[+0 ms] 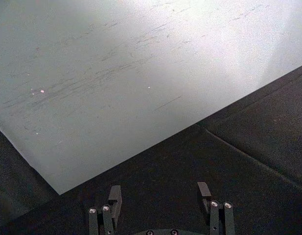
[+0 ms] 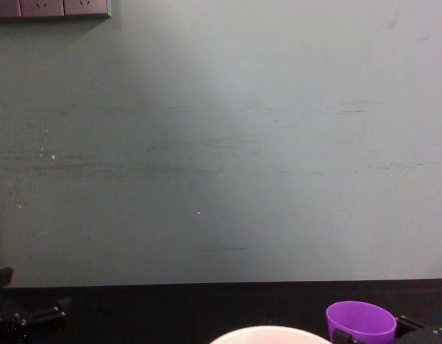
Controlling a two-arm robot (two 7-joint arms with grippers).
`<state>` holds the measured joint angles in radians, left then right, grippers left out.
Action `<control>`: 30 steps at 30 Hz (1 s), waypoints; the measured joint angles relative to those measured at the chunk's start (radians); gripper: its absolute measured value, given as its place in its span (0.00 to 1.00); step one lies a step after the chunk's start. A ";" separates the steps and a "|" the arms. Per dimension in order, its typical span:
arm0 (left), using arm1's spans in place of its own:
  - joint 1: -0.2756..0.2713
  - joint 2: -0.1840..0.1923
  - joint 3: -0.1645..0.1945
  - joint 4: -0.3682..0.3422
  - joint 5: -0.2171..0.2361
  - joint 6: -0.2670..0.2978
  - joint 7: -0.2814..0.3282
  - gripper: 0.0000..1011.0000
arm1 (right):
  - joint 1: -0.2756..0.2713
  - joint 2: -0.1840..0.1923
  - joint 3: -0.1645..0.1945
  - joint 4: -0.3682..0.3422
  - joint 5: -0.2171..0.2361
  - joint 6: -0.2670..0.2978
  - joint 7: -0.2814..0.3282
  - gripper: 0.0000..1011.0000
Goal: Pick up the cup and pour the mung beans from the cup into the bowl.
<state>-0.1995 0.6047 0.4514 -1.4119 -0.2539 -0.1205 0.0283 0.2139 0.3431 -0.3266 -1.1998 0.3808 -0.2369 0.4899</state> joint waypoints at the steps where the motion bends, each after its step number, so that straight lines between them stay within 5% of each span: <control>1: 0.000 0.000 0.000 0.000 0.000 0.000 0.000 0.99 | 0.000 0.000 0.000 0.000 0.000 0.000 0.000 0.75; 6: 0.000 0.000 0.000 0.000 0.000 0.000 0.000 0.99 | 0.000 0.000 0.000 0.000 0.000 0.000 0.000 0.73; 13: 0.000 0.000 0.000 0.000 0.000 0.000 0.000 0.99 | -0.028 0.025 0.017 -0.087 -0.029 0.042 -0.034 0.74; 21: 0.000 0.000 0.000 0.000 0.000 0.000 0.000 0.99 | -0.074 0.091 0.066 -0.299 -0.009 0.236 -0.072 0.74; 30: 0.000 0.000 0.000 0.000 0.000 0.000 0.000 0.99 | -0.107 0.143 0.118 -0.452 0.073 0.345 -0.083 0.73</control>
<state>-0.1995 0.6047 0.4514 -1.4119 -0.2539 -0.1205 0.0283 0.1071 0.4857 -0.2087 -1.6519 0.4534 0.1076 0.4067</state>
